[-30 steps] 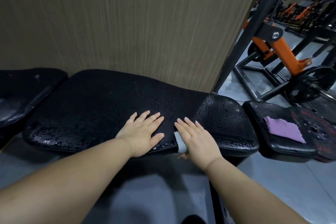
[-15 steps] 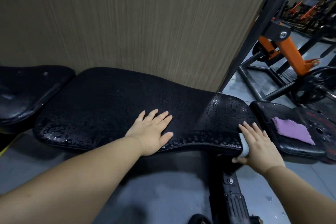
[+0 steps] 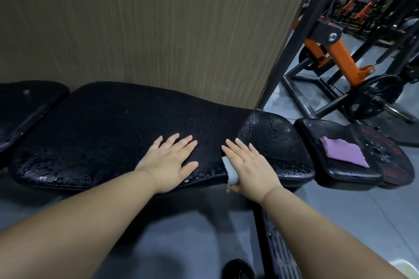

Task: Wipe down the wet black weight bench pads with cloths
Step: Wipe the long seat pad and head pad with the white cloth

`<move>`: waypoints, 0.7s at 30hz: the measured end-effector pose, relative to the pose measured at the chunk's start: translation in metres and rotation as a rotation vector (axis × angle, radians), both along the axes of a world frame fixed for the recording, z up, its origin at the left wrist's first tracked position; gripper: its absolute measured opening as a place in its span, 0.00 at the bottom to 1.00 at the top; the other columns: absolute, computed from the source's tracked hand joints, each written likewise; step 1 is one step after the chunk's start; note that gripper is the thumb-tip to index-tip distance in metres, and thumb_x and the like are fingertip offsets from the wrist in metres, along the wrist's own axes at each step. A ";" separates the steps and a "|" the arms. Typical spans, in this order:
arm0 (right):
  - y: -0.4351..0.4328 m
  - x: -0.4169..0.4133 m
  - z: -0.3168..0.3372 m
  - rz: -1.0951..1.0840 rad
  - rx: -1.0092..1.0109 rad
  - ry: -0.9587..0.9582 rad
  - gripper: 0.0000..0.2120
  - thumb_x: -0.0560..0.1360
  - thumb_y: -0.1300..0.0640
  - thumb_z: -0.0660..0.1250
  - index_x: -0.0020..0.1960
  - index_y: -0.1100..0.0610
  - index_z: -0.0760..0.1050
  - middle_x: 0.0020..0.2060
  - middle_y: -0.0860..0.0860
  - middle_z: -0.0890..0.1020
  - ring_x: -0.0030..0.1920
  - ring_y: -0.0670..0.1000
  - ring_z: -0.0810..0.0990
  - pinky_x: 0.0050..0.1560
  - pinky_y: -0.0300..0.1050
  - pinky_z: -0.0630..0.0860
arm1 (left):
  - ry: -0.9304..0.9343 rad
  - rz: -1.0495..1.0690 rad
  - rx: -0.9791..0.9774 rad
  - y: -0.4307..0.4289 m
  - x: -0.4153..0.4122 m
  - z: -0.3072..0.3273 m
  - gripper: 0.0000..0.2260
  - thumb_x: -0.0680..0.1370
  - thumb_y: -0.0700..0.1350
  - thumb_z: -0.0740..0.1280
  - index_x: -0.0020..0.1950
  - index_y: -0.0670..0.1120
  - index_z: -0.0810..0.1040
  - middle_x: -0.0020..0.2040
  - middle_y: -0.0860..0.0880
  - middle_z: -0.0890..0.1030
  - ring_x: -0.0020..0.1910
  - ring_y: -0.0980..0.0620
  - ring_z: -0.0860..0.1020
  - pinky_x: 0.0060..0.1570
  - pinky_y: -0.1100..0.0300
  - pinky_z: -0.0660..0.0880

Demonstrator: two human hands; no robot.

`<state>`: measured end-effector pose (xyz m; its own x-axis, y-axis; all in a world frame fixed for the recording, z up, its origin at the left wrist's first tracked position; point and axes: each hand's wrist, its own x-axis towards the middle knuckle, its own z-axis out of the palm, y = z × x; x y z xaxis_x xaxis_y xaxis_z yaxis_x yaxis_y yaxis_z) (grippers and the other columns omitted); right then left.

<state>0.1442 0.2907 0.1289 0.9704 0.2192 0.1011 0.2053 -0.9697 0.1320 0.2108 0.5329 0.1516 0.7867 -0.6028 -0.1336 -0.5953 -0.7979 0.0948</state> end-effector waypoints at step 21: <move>-0.107 -0.054 0.027 -0.533 -0.062 0.213 0.66 0.56 0.23 0.66 0.77 0.51 0.32 0.77 0.52 0.37 0.77 0.54 0.37 0.76 0.52 0.41 | -0.009 -0.007 -0.011 0.000 0.002 -0.003 0.28 0.82 0.62 0.43 0.79 0.57 0.41 0.79 0.59 0.41 0.78 0.53 0.39 0.76 0.49 0.39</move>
